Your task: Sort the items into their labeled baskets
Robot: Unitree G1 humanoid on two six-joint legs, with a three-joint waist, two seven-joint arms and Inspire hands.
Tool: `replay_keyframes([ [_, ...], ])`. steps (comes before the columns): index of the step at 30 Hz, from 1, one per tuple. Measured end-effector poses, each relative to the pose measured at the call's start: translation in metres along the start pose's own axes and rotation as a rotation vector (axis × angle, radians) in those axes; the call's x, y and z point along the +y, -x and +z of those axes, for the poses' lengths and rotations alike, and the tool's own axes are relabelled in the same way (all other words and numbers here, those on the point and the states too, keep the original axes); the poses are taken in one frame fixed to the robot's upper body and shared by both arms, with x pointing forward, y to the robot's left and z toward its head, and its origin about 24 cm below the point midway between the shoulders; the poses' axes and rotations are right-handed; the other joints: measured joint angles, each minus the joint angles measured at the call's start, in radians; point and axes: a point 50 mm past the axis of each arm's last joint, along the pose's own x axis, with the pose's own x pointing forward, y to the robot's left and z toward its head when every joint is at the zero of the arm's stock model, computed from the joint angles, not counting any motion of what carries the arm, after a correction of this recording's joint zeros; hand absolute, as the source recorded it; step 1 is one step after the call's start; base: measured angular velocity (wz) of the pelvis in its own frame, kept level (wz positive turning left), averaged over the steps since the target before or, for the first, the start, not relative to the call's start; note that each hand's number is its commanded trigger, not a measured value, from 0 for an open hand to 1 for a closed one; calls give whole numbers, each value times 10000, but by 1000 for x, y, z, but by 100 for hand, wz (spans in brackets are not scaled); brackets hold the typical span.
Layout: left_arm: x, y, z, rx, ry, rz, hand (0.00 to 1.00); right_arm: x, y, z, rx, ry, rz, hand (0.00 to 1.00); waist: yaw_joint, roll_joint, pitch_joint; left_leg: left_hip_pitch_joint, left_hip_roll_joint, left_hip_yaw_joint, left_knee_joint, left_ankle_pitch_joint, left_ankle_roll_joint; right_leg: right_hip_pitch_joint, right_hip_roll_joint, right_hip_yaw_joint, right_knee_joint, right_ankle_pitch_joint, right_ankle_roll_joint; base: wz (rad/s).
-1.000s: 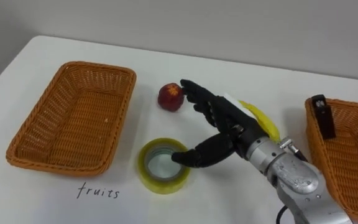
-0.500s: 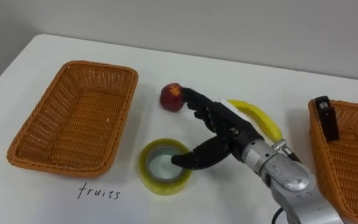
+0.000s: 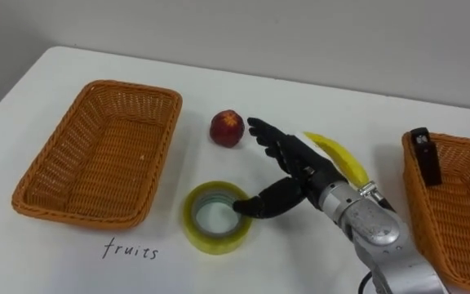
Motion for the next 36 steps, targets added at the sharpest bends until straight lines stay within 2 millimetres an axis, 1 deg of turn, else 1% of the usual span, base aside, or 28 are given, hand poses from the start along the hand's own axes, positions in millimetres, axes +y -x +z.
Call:
replay_keyframes([
  [3,0,0,0,6,0,-94,0,0,0,0,45,145,-25,0,26,1,2,-6,-1,-21,6,0,0,2,0,-18,0,0,0,1],
  [7,-1,0,1,-37,1,-162,0,3,-1,-1,178,619,101,0,156,3,3,-9,-2,-31,15,0,0,2,0,-23,1,0,0,0],
  [9,0,0,2,-93,14,-144,0,4,-1,-1,243,809,101,0,234,4,4,-20,-6,-66,13,0,0,8,-3,-56,2,0,0,6],
  [10,0,0,2,-100,6,-140,0,5,-1,-1,315,1000,80,0,232,6,5,-23,-9,-105,14,0,0,27,-10,-149,4,0,0,8],
  [13,-1,0,1,-77,5,-158,0,6,-1,-2,448,1259,83,0,334,20,14,-26,-10,-134,20,0,0,37,-12,-169,3,0,0,4],
  [14,-1,0,4,-142,15,-148,0,8,-2,-2,494,1374,141,0,329,31,20,-39,-16,-178,38,0,0,44,-11,-164,3,0,0,7],
  [17,-1,0,3,-102,-3,-157,0,12,-3,-4,618,1471,262,0,389,77,51,-70,-26,-253,61,0,0,51,-12,-165,2,0,0,7],
  [22,0,1,6,-143,21,-132,0,12,-7,-8,840,1552,232,0,482,152,100,-87,-35,-332,52,0,0,50,-11,-183,-3,0,0,3],
  [26,-1,1,7,-129,22,-87,0,19,-11,-10,953,1495,231,0,482,179,86,-85,-34,-334,72,0,-1,55,-7,-259,-2,0,0,0],
  [30,-2,2,8,-89,22,-98,0,21,-12,-10,999,1615,165,0,491,205,68,-81,-39,-331,80,0,0,55,-12,-263,2,0,0,0],
  [34,-4,3,10,-151,73,-154,0,23,-12,-11,1119,2134,186,0,492,300,6,-75,-40,-332,74,0,0,54,-12,-265,4,0,0,0],
  [36,-5,3,10,-133,71,-176,0,24,-12,-11,1145,2326,226,0,493,319,-7,-74,-39,-333,75,1,-2,53,-10,-266,3,0,0,0],
])
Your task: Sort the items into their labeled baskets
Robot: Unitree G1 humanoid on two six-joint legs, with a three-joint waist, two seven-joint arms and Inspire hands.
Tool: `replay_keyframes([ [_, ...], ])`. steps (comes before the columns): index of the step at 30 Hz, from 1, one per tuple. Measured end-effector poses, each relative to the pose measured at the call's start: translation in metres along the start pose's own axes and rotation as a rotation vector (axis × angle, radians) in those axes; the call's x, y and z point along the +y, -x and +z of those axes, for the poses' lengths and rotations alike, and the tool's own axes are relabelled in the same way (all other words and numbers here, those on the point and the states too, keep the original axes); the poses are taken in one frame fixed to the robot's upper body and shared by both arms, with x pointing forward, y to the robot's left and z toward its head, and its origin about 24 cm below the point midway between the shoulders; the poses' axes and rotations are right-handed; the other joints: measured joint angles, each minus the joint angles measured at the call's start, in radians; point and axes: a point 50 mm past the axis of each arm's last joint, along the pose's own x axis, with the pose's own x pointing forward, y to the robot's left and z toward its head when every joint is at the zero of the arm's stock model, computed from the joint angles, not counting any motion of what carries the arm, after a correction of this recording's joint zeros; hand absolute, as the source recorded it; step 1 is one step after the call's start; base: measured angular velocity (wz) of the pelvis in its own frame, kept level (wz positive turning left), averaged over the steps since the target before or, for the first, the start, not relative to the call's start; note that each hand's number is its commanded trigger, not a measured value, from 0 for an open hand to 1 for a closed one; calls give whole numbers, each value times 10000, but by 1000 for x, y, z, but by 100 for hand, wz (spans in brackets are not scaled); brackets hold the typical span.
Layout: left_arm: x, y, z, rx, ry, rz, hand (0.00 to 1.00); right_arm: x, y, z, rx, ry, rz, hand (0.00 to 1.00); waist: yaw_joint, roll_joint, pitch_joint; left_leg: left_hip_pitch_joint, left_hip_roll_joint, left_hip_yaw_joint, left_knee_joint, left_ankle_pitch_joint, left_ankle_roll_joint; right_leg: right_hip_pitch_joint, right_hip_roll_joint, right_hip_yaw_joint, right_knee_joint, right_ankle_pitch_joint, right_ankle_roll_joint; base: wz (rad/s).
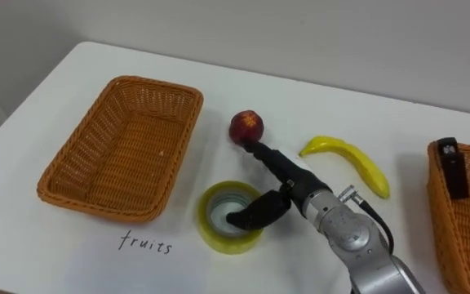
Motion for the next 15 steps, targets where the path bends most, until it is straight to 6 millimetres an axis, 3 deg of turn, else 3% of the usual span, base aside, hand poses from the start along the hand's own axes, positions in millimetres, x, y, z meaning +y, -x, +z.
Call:
replay_keyframes([
  [5,-1,0,-3,185,-55,-28,0,1,-1,0,49,52,93,0,0,-5,-4,1,-1,-1,4,0,0,1,-1,0,2,0,0,0],
  [6,-1,0,-3,194,-55,-25,0,1,-1,1,46,86,115,23,3,-12,-7,1,-1,-5,1,0,0,-1,-1,3,2,0,0,0],
  [8,-1,0,-3,220,-80,-17,0,1,-1,1,77,373,185,100,5,-43,-28,-2,1,-4,0,0,-1,-17,3,6,4,0,0,0],
  [15,0,0,-1,287,-91,2,0,-7,-6,10,336,1495,169,100,78,-254,-90,18,8,-20,-26,0,-1,-20,9,15,5,0,0,0],
])
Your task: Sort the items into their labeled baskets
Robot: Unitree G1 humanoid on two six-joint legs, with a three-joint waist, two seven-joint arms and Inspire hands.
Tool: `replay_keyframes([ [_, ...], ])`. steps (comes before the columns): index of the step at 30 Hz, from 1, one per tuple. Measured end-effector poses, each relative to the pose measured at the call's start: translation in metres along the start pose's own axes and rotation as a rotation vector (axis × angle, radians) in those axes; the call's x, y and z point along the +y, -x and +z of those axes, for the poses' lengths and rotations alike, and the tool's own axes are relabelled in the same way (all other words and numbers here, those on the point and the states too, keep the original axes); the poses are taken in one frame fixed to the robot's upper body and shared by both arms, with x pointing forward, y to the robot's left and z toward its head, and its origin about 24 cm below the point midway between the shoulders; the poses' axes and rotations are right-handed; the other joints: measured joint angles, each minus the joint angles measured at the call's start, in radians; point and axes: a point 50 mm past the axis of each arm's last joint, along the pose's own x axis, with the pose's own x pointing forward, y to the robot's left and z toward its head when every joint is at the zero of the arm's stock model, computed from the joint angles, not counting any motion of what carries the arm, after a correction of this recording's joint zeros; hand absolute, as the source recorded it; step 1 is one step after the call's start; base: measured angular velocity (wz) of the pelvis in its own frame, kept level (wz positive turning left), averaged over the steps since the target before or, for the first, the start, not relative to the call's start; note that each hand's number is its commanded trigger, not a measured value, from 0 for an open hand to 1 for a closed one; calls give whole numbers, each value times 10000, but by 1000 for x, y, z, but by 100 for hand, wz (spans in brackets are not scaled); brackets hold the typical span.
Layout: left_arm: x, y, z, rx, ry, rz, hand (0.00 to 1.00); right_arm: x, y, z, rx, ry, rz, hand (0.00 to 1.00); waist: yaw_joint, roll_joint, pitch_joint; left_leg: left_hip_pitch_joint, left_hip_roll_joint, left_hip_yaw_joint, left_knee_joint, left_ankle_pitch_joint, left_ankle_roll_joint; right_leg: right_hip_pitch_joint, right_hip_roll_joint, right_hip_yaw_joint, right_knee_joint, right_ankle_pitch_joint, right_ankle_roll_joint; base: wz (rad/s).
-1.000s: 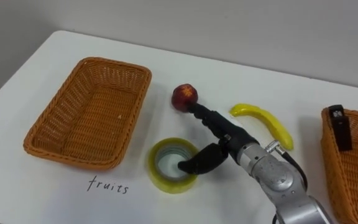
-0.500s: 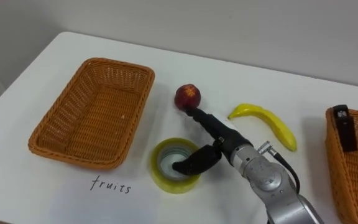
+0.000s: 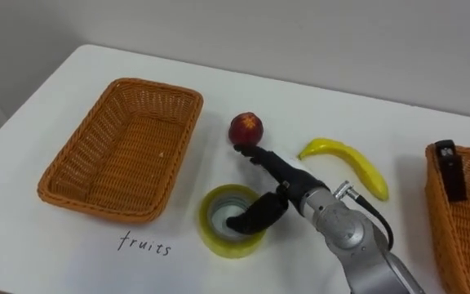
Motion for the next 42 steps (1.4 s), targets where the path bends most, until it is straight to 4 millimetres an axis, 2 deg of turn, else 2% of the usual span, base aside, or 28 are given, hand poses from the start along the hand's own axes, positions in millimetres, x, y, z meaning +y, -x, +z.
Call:
replay_keyframes([
  [4,2,0,7,-246,55,104,0,-6,-1,2,294,765,-239,100,240,-154,37,11,10,7,-36,-1,-2,-15,9,-6,-3,0,0,1],
  [10,4,1,11,-398,80,195,0,-7,-2,3,473,992,-74,100,424,-186,50,14,9,-2,-106,-2,0,-28,10,2,-8,0,0,0],
  [18,6,1,17,-534,247,359,0,-5,-2,5,464,1236,145,100,415,-175,55,44,8,16,-123,-1,1,-18,5,-10,-12,0,0,0],
  [36,8,1,16,-561,107,715,0,-9,-1,6,349,803,403,100,362,-147,71,83,6,9,-180,3,4,-11,12,74,-22,0,0,0],
  [42,6,-1,8,-553,103,644,0,-11,0,6,-177,-219,717,100,74,-70,161,64,-4,30,-170,5,7,-25,1,121,-23,0,0,-1],
])
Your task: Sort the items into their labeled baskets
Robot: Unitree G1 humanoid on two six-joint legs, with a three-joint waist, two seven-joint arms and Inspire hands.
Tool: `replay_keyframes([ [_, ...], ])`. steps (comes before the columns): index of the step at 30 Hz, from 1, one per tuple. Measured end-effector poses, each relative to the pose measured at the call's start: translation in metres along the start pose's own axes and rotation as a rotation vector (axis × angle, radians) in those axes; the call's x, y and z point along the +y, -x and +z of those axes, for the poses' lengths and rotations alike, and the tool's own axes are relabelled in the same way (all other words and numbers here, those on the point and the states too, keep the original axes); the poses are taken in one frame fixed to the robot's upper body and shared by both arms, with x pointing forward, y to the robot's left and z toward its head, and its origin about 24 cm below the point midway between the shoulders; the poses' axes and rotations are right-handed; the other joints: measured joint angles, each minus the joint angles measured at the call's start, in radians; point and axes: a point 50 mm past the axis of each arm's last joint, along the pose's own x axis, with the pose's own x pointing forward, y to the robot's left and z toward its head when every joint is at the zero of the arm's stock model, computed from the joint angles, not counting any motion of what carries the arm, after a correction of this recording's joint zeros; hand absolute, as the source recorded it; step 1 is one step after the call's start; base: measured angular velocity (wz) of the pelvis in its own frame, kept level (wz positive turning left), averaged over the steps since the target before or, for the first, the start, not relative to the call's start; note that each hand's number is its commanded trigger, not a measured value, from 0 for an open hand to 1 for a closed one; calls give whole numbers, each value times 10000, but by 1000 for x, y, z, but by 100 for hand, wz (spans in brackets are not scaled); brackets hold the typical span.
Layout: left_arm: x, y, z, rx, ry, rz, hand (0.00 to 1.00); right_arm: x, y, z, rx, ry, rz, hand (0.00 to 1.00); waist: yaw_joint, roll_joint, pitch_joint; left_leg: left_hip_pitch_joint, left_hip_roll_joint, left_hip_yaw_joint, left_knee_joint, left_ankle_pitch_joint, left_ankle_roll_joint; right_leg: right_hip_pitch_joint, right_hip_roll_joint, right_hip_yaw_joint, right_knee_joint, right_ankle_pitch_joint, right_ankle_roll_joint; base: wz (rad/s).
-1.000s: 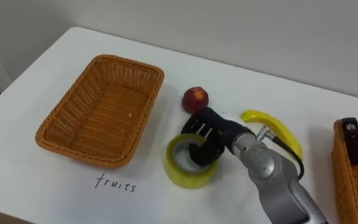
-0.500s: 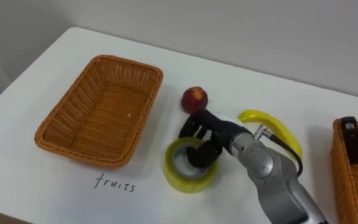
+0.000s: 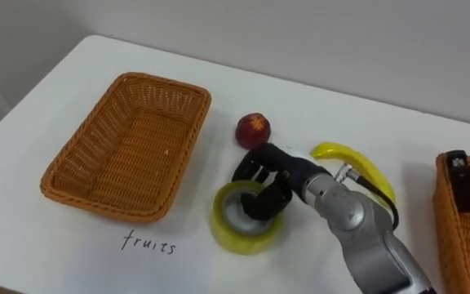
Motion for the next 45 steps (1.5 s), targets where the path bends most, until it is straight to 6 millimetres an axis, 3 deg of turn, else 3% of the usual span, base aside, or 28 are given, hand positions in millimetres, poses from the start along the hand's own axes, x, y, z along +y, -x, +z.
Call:
replay_keyframes([
  [6,-3,0,-13,343,80,-163,0,-15,14,-6,-552,-1254,-566,100,-440,-28,-14,-34,3,52,0,-2,-1,-64,-1,-15,1,0,0,0],
  [11,-2,0,-29,675,459,-126,0,-38,38,-8,-1195,-1726,-2664,100,-1009,13,-21,92,7,108,-3,-2,0,25,-7,72,1,0,0,-1],
  [18,-3,1,-35,736,1319,-103,0,-60,49,-13,-1412,-2248,-4620,100,-1363,174,-35,220,28,432,-23,-2,0,22,-2,334,2,0,0,-15],
  [23,-8,3,-46,1020,1498,-156,0,-84,69,-12,-2425,-3489,-6348,100,-1434,402,-166,220,54,591,-7,-1,-1,4,10,414,13,0,0,-9],
  [29,-11,6,-63,1508,1598,-43,0,-97,82,-19,-2531,-4100,-7643,100,-1644,331,-170,203,55,600,49,3,-10,40,6,389,15,0,0,0],
  [36,-8,6,-66,1629,1715,26,0,-93,85,-34,-2038,-4882,-8121,100,-1933,215,-181,155,46,614,144,1,-9,14,-7,386,6,-1,0,0],
  [45,-4,6,-69,1666,1902,82,0,-113,105,-60,-908,-4779,-10313,100,-2262,84,-156,187,55,690,90,1,-8,-54,-2,415,6,-5,4,0],
])
